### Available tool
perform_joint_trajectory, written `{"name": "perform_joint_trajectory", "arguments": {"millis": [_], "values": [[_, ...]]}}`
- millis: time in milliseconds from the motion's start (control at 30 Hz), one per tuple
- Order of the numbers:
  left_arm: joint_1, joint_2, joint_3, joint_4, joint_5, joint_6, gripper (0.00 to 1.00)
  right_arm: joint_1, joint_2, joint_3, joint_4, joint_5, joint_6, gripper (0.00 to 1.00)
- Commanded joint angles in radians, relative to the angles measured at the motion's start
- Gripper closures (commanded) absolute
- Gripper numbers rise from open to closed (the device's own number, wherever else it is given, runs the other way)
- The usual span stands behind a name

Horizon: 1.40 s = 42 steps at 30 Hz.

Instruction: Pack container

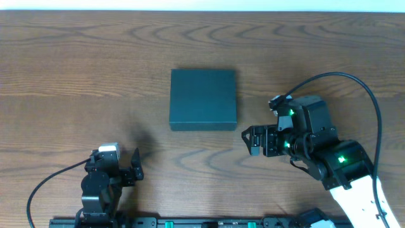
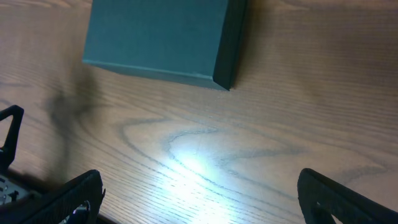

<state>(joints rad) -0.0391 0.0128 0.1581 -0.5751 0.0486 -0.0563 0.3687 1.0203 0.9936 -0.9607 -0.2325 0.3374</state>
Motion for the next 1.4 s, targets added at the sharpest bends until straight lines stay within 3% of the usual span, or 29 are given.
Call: {"name": "perform_joint_trajectory", "arguments": {"millis": [0,633,833,1000,1200,1367], "values": [[0.006,-0.009,-0.008,0.003,-0.004,-0.015,0.05,-0.008,-0.001,0.0,-0.001,-0.004,0.014,0.01],[0.006,-0.009,-0.008,0.004,-0.004,-0.015,0.05,0.0,-0.008,-0.002,-0.002,-0.003,0.013,0.01],[0.006,-0.009,-0.008,0.003,-0.004,-0.015,0.05,0.0,-0.153,-0.033,0.021,0.292,-0.303,0.01],[0.006,-0.009,-0.008,0.004,-0.004,-0.015,0.05,-0.038,-0.402,-0.234,0.191,0.465,-0.393,0.01],[0.006,-0.009,-0.008,0.004,-0.004,-0.015,0.05,-0.063,-0.691,-0.578,0.414,0.408,-0.391,0.01],[0.006,-0.009,-0.008,0.004,-0.004,-0.015,0.05,-0.063,-0.825,-0.732,0.453,0.346,-0.391,0.01]]}}
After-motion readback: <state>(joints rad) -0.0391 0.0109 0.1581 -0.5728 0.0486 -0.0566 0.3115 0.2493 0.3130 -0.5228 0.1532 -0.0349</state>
